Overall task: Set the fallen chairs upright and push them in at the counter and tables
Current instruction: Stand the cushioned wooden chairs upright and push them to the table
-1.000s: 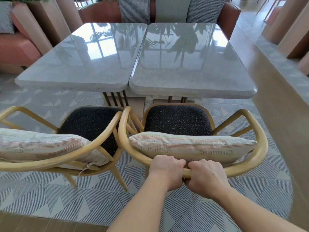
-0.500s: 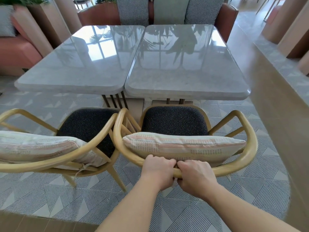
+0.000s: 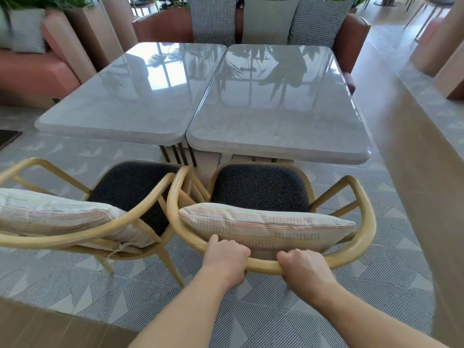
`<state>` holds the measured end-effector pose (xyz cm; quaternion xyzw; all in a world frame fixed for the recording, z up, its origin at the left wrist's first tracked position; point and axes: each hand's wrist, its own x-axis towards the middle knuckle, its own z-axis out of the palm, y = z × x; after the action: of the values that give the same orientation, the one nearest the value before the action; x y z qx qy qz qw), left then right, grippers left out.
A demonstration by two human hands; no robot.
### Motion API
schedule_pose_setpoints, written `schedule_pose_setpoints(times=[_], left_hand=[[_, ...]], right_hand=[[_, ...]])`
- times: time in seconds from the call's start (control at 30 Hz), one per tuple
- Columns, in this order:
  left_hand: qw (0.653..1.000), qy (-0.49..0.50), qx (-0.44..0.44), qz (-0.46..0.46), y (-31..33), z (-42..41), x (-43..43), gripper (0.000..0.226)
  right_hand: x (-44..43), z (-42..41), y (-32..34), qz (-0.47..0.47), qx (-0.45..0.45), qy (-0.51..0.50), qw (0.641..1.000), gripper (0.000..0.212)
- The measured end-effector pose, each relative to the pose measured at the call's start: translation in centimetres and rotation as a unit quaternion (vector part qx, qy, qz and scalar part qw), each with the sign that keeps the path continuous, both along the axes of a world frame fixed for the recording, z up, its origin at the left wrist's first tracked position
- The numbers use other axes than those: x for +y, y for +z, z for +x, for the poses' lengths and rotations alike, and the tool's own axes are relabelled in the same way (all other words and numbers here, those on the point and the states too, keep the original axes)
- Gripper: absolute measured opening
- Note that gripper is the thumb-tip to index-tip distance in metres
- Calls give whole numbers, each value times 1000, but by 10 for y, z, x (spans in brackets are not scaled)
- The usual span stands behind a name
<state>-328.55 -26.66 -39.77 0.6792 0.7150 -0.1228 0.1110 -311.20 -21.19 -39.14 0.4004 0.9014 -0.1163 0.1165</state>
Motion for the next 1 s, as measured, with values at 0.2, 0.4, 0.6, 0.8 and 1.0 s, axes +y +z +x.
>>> schedule_pose_setpoints(times=[0.2, 0.4, 0.6, 0.8, 1.0], left_hand=[[997, 74, 12, -16, 11, 7, -8, 21], [994, 103, -35, 22, 12, 7, -23, 29], [963, 170, -196, 69, 32, -3, -61, 54], [867, 358, -304, 167, 79, -65, -106, 52], [740, 519, -335, 266, 138, -157, -232, 43]], right_hand=[[-9, -7, 5, -16, -13, -17, 1000, 15], [-13, -11, 5, -21, -5, -12, 1000, 16], [-21, -20, 22, -40, -77, -27, 996, 14], [-69, -116, 84, -70, 22, 85, 994, 23], [-170, -228, 123, -142, 68, 196, 968, 26]])
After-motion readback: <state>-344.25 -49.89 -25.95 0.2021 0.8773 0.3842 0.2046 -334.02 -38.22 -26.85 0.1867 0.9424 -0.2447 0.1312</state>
